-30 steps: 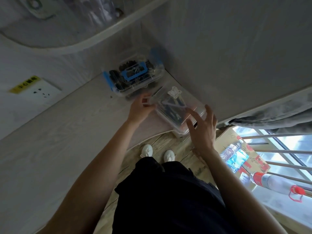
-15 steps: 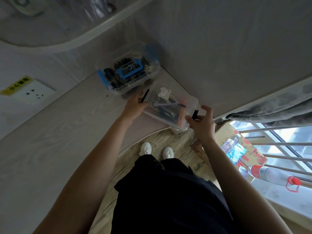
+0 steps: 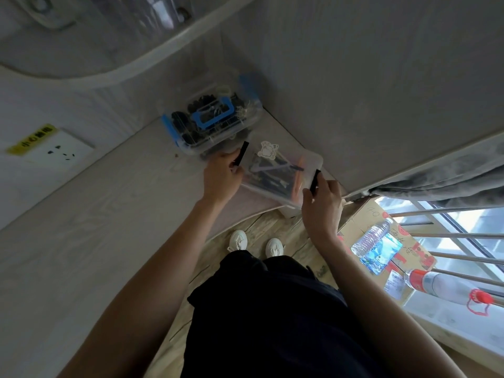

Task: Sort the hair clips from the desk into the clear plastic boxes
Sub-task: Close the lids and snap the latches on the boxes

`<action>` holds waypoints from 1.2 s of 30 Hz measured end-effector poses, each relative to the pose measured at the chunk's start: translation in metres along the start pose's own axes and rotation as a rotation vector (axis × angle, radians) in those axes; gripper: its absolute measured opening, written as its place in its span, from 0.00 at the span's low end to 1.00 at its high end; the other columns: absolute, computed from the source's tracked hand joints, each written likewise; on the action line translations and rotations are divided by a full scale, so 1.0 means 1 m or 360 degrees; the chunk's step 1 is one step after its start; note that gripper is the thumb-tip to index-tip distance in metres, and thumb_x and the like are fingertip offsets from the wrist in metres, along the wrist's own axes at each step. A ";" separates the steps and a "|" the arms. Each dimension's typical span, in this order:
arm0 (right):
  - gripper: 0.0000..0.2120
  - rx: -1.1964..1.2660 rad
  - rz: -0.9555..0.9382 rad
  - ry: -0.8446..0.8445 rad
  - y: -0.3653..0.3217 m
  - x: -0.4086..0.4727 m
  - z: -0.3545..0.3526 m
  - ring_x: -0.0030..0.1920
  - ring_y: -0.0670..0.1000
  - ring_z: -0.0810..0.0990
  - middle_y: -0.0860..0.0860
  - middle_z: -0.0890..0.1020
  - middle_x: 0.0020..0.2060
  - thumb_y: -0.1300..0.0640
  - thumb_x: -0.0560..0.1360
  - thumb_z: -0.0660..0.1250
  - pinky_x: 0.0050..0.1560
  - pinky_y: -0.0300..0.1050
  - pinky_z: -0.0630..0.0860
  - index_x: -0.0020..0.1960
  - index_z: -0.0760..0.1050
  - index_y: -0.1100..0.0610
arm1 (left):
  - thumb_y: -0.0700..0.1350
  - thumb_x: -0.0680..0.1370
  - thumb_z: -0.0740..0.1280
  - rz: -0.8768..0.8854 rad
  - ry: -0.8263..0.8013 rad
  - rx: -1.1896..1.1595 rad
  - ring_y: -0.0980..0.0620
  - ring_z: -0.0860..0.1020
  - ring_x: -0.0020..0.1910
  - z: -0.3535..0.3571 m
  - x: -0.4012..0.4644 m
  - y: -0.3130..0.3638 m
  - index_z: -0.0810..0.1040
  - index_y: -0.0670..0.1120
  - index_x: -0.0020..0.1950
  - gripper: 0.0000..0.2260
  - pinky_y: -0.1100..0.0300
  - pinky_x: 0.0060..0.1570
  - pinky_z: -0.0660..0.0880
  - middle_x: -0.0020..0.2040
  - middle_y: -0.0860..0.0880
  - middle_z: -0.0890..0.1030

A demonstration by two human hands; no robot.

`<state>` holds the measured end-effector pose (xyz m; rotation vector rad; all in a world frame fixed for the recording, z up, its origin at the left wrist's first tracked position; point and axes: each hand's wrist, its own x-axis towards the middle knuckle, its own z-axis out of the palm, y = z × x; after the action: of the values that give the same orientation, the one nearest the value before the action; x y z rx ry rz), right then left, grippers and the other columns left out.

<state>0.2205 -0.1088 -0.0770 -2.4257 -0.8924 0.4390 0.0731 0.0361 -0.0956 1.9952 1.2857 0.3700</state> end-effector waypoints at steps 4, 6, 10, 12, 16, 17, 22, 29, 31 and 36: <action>0.22 -0.0039 -0.0141 0.0072 -0.003 0.004 -0.003 0.51 0.61 0.78 0.62 0.77 0.54 0.64 0.74 0.65 0.51 0.51 0.74 0.68 0.69 0.60 | 0.39 0.72 0.67 -0.0121 -0.0012 -0.0189 0.56 0.80 0.48 -0.006 -0.008 0.005 0.76 0.54 0.63 0.21 0.58 0.51 0.78 0.54 0.51 0.83; 0.20 0.0085 -0.0250 0.0177 -0.007 0.005 -0.010 0.47 0.60 0.79 0.61 0.79 0.51 0.65 0.72 0.65 0.48 0.50 0.76 0.64 0.73 0.61 | 0.41 0.70 0.69 -0.0250 -0.0012 -0.0352 0.56 0.81 0.46 -0.013 -0.020 0.008 0.80 0.55 0.56 0.17 0.56 0.51 0.79 0.49 0.51 0.84; 0.18 0.0355 -0.0452 0.0328 -0.024 0.016 -0.042 0.46 0.56 0.79 0.58 0.80 0.52 0.62 0.70 0.62 0.46 0.47 0.77 0.60 0.76 0.60 | 0.38 0.69 0.72 -0.0515 0.0090 -0.0851 0.55 0.83 0.37 -0.024 -0.054 0.020 0.82 0.54 0.44 0.11 0.55 0.45 0.82 0.39 0.49 0.85; 0.19 0.0515 -0.0501 0.0225 -0.036 0.025 -0.059 0.49 0.50 0.79 0.55 0.80 0.55 0.61 0.72 0.64 0.49 0.42 0.77 0.62 0.74 0.58 | 0.36 0.70 0.72 -0.0526 0.0262 -0.1031 0.59 0.82 0.34 -0.032 -0.069 0.030 0.81 0.45 0.53 0.12 0.64 0.40 0.80 0.40 0.48 0.84; 0.21 0.0691 -0.0739 -0.0091 -0.059 0.044 -0.060 0.53 0.46 0.79 0.53 0.80 0.57 0.56 0.72 0.69 0.53 0.36 0.76 0.64 0.73 0.58 | 0.36 0.71 0.71 -0.0462 0.0705 -0.1147 0.61 0.78 0.30 -0.057 -0.071 0.038 0.80 0.46 0.52 0.11 0.69 0.35 0.75 0.31 0.57 0.82; 0.22 0.0699 -0.0812 -0.0152 -0.065 0.049 -0.055 0.54 0.46 0.78 0.54 0.79 0.58 0.55 0.71 0.70 0.54 0.37 0.75 0.64 0.73 0.59 | 0.37 0.71 0.71 -0.0423 0.0772 -0.1114 0.61 0.78 0.31 -0.064 -0.067 0.038 0.80 0.47 0.52 0.11 0.68 0.36 0.76 0.32 0.57 0.82; 0.33 0.0676 -0.1123 -0.0567 -0.103 0.082 -0.025 0.67 0.43 0.66 0.52 0.66 0.69 0.58 0.67 0.74 0.66 0.30 0.64 0.70 0.65 0.60 | 0.42 0.71 0.71 -0.0418 0.1001 -0.0983 0.65 0.78 0.39 -0.085 -0.038 0.028 0.80 0.44 0.59 0.16 0.69 0.44 0.73 0.49 0.46 0.84; 0.28 0.0902 -0.0982 -0.0590 -0.129 0.119 0.011 0.63 0.44 0.70 0.52 0.71 0.67 0.62 0.73 0.69 0.66 0.35 0.67 0.70 0.64 0.61 | 0.50 0.71 0.73 -0.0429 0.0856 -0.0889 0.54 0.75 0.63 -0.089 -0.011 0.003 0.70 0.48 0.69 0.27 0.52 0.65 0.71 0.64 0.49 0.77; 0.29 0.0915 -0.0919 -0.0484 -0.125 0.120 0.017 0.67 0.49 0.69 0.53 0.70 0.68 0.60 0.73 0.68 0.69 0.38 0.66 0.71 0.62 0.61 | 0.50 0.72 0.72 -0.0482 0.0832 -0.0939 0.51 0.71 0.66 -0.083 -0.011 -0.003 0.66 0.50 0.71 0.29 0.49 0.66 0.70 0.69 0.49 0.71; 0.20 0.0612 -0.0586 -0.0409 -0.101 0.108 0.037 0.54 0.53 0.77 0.57 0.79 0.56 0.60 0.72 0.66 0.55 0.44 0.72 0.63 0.70 0.60 | 0.42 0.72 0.72 -0.0674 0.0617 -0.0837 0.50 0.76 0.60 -0.063 -0.014 -0.017 0.66 0.44 0.70 0.29 0.63 0.58 0.73 0.62 0.47 0.75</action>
<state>0.2313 0.0430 -0.0628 -1.8355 -1.2096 0.7170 0.0186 0.0536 -0.0619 1.2111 1.6017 0.8153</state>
